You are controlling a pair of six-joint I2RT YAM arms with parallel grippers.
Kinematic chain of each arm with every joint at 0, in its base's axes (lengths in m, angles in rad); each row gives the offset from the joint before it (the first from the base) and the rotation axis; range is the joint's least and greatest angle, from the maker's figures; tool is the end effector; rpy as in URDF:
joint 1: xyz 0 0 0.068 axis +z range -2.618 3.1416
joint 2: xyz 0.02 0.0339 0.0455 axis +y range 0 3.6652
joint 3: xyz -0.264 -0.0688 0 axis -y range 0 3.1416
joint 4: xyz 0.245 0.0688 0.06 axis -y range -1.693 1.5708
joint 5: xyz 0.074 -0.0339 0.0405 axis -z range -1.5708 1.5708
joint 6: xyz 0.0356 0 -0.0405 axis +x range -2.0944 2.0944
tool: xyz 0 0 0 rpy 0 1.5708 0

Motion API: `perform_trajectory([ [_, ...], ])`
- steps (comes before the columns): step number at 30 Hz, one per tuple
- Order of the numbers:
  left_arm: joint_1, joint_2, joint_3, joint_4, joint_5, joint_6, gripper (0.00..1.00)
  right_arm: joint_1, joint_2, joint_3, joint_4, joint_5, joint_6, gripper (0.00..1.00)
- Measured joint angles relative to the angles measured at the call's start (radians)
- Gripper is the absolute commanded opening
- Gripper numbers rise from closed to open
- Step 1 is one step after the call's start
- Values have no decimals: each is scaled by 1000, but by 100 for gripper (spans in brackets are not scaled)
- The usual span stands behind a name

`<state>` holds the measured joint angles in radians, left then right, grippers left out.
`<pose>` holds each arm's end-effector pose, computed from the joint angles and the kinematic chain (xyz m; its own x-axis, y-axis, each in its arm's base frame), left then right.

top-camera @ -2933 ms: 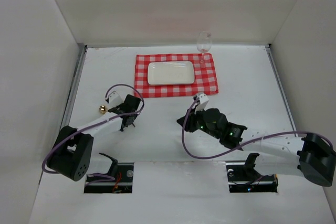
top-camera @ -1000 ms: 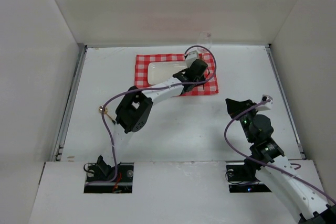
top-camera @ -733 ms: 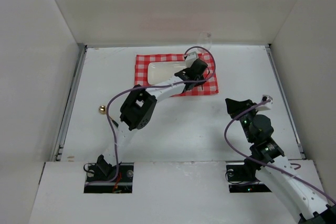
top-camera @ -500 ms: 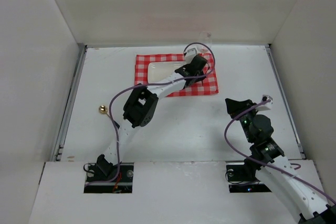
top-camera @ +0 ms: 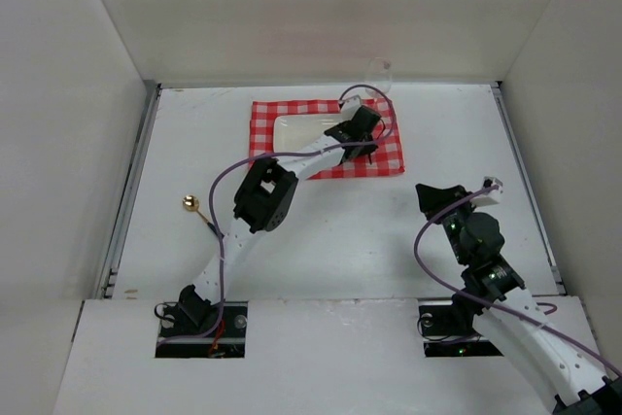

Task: Set the dinner table for one person

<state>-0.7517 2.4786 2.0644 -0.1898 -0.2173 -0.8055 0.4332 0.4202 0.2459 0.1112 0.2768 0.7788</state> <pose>0.4187 -0.3809 0.1705 -0.6748 -0.3332 -0.6585 0.0729 0.8578 -0.5088 0.1300 0.0494 0.2310 -0.1505 0.6749 -0.7224 -0.0710 0.7215 0.6888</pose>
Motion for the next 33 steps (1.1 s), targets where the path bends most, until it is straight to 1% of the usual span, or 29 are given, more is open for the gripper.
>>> perform_trajectory([
  [8,-1,0,33,-1,9,12,3,0,15,0,9,-6,0,31],
  [16,-2,28,57,-2,24,12,7,0,16,0,9,-8,0,31],
  [19,-2,40,57,0,28,11,13,0,16,0,9,-8,0,31],
  [27,-6,41,57,20,29,3,38,0,16,0,9,-8,0,31],
  [30,-9,37,45,41,25,5,44,0,16,0,10,-8,0,31],
  [33,-14,10,0,65,14,12,46,0,16,0,9,-8,0,31],
])
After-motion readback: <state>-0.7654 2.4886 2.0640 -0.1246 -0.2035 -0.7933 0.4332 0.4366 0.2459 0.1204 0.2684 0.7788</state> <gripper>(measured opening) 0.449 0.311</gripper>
